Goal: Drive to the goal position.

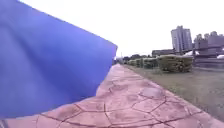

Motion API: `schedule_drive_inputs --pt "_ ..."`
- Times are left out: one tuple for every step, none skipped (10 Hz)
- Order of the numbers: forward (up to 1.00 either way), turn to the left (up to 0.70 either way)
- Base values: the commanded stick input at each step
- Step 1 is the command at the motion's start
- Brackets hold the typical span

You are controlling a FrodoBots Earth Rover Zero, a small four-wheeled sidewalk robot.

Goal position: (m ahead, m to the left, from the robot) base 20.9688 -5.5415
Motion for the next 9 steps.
schedule_drive_inputs --pt "1.0 -0.16" --pt "1.0 -0.33" --pt "1.0 -0.17" --pt "1.0 0.0" --pt "1.0 0.0" --pt "1.0 0.0" --pt "1.0 0.0" --pt "1.0 0.0" --pt "1.0 0.0"
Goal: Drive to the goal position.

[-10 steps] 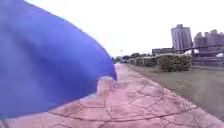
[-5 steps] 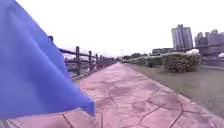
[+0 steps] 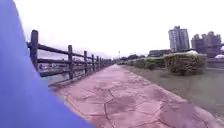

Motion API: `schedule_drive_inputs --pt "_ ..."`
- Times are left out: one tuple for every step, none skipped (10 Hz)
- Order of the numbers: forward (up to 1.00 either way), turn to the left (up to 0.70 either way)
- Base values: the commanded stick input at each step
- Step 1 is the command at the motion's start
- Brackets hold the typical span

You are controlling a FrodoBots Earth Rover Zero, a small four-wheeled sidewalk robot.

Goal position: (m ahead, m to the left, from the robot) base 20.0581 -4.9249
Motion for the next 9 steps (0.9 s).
schedule_drive_inputs --pt "1.0 0.0" --pt "1.0 0.0" --pt "1.0 0.0" --pt "1.0 0.0" --pt "1.0 0.0" --pt "1.0 0.0" --pt "1.0 0.0" --pt "1.0 0.0" --pt "1.0 0.0"
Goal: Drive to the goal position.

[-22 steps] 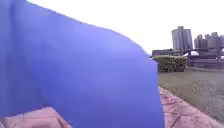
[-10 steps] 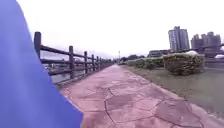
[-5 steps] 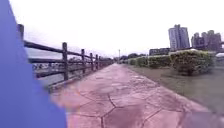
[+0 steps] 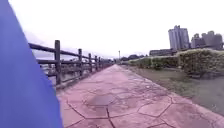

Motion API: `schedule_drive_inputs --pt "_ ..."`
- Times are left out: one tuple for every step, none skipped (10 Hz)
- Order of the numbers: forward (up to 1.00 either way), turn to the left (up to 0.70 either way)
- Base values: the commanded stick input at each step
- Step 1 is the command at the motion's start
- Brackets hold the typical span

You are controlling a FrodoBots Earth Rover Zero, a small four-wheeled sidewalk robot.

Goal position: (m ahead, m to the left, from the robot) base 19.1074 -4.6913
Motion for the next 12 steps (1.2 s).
schedule_drive_inputs --pt "1.0 0.0" --pt "1.0 0.0" --pt "1.0 0.01" --pt "1.0 0.04" --pt "1.0 0.03" --pt "1.0 0.0" --pt "1.0 0.0" --pt "1.0 0.0" --pt "1.0 0.0" --pt "1.0 0.0" --pt "1.0 -0.02" --pt "1.0 -0.28"
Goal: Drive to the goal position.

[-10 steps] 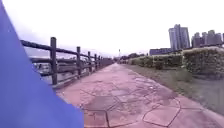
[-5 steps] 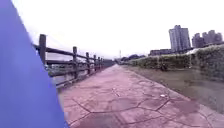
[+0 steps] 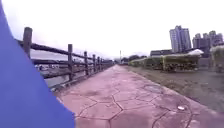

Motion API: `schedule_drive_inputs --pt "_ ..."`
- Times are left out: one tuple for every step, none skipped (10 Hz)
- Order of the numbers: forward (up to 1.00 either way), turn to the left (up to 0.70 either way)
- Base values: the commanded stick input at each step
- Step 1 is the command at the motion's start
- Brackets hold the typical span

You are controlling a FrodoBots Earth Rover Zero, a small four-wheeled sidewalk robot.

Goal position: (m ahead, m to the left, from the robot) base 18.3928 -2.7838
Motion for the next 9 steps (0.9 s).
schedule_drive_inputs --pt "1.0 -0.4" --pt "1.0 -0.4" --pt "1.0 -0.23" --pt "1.0 0.0" --pt "1.0 0.0" --pt "1.0 0.0" --pt "1.0 0.0" --pt "1.0 0.0" --pt "1.0 0.0"
